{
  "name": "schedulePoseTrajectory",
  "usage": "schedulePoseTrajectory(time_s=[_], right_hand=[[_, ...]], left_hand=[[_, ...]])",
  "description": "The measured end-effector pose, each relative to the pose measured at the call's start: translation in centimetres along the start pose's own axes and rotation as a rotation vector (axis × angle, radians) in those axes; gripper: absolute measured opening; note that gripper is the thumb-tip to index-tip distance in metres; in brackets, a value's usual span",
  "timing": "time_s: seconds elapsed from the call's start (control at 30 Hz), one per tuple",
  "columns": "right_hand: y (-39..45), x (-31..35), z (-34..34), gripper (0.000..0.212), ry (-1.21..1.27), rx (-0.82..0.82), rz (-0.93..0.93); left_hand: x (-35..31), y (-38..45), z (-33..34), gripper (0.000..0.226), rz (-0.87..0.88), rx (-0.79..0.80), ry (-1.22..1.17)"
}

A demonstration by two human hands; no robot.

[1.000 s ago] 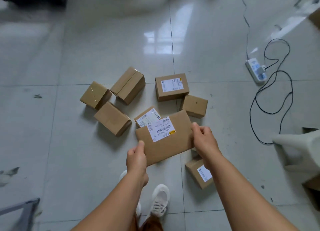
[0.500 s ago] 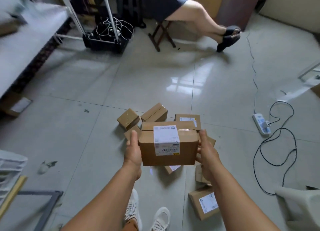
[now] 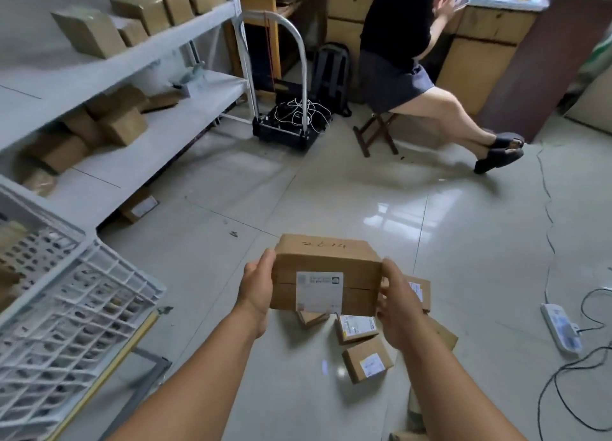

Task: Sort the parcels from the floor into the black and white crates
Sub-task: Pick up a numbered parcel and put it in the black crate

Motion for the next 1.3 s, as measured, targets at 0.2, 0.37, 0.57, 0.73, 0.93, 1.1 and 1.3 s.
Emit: schedulePoseTrajectory(time_s=[0.2, 0.37, 0.57, 0.73, 0.93, 1.1, 1.3], right_hand=[[-2.1, 1.9, 6.0, 0.034, -0.040, -0.015, -0.113], [-4.5, 2.2, 11.8, 0.028, -0.042, 0.039, -0.165], [-7.8, 3.8, 19.5, 0.021, -0.099, 0.054, -0.296], [-11.2, 5.6, 27.6, 0.010, -0.099, 0.111, -0.426], [-14.7, 5.4, 37.7, 0.017, -0.103, 0.245, -0.489], [-16.8, 3.2, 45.3, 0.023, -0.163, 0.362, -0.478], [-18.3, -1.7, 54.8, 0.020, -0.282, 0.503, -0.383]], left_hand=[[-3.4, -3.0, -4.9, 0.033, 0.071, -0.019, -0.061], [-6.3, -6.1, -9.5, 0.028, 0.175, 0.008, -0.022], [-10.2, -10.8, -16.0, 0.027, 0.304, -0.052, -0.063], [-14.0, -16.1, -22.0, 0.022, 0.420, -0.143, -0.099], [-15.7, -22.2, -30.5, 0.027, 0.491, -0.285, -0.085], [-14.5, -26.4, -37.5, 0.031, 0.486, -0.419, -0.149], [-11.6, -33.0, -45.7, 0.035, 0.501, -0.659, -0.212]])
Point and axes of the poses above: each hand's wrist, its own y-axis towards the middle knuckle, its own z-axis out of the palm, x = y × z, the point moved 7 cm from there along y, towards the middle knuckle, and after that the axes turned 15 degrees about x, right-handed, at the moved point
